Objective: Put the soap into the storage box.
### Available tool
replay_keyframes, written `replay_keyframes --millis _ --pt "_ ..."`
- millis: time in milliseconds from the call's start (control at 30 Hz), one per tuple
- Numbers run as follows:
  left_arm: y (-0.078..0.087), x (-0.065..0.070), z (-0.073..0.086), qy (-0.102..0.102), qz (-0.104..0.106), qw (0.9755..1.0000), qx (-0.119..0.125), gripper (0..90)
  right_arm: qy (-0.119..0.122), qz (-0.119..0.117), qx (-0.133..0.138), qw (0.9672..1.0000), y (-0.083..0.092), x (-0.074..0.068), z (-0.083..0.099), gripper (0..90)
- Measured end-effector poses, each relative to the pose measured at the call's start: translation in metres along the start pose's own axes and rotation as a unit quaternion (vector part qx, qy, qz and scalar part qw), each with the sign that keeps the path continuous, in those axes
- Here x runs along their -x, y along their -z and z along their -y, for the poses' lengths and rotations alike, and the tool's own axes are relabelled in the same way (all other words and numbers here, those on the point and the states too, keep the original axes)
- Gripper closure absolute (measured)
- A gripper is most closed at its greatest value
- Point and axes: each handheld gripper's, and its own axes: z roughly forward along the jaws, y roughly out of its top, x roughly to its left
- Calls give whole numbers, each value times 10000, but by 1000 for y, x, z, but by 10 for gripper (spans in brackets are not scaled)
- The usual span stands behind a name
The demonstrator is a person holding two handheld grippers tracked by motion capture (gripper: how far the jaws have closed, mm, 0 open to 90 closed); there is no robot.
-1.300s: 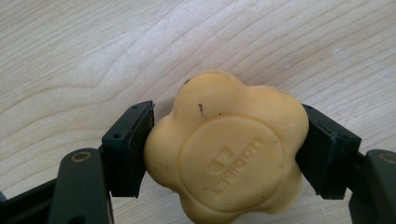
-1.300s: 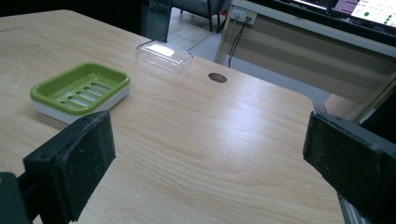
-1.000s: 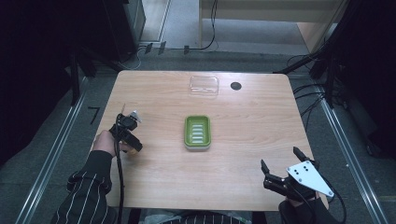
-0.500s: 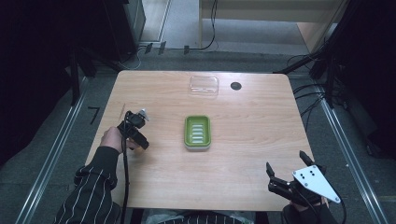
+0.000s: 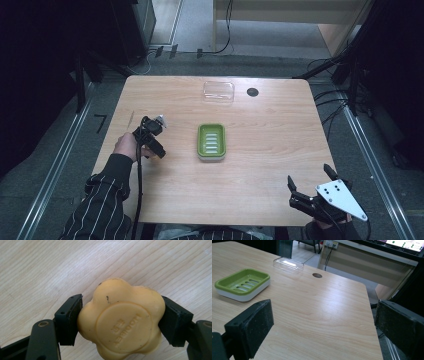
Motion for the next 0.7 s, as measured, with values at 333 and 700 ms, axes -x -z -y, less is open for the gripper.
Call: replay_keyframes --millis 333,700 --pt "7 11 -17 -279 53 9995 100 278 -19 29 -5 10000 2 0 0 27" --pt "10 21 -35 -538 137 9983 168 278 -36 26 -12 10000 2 1 1 27"
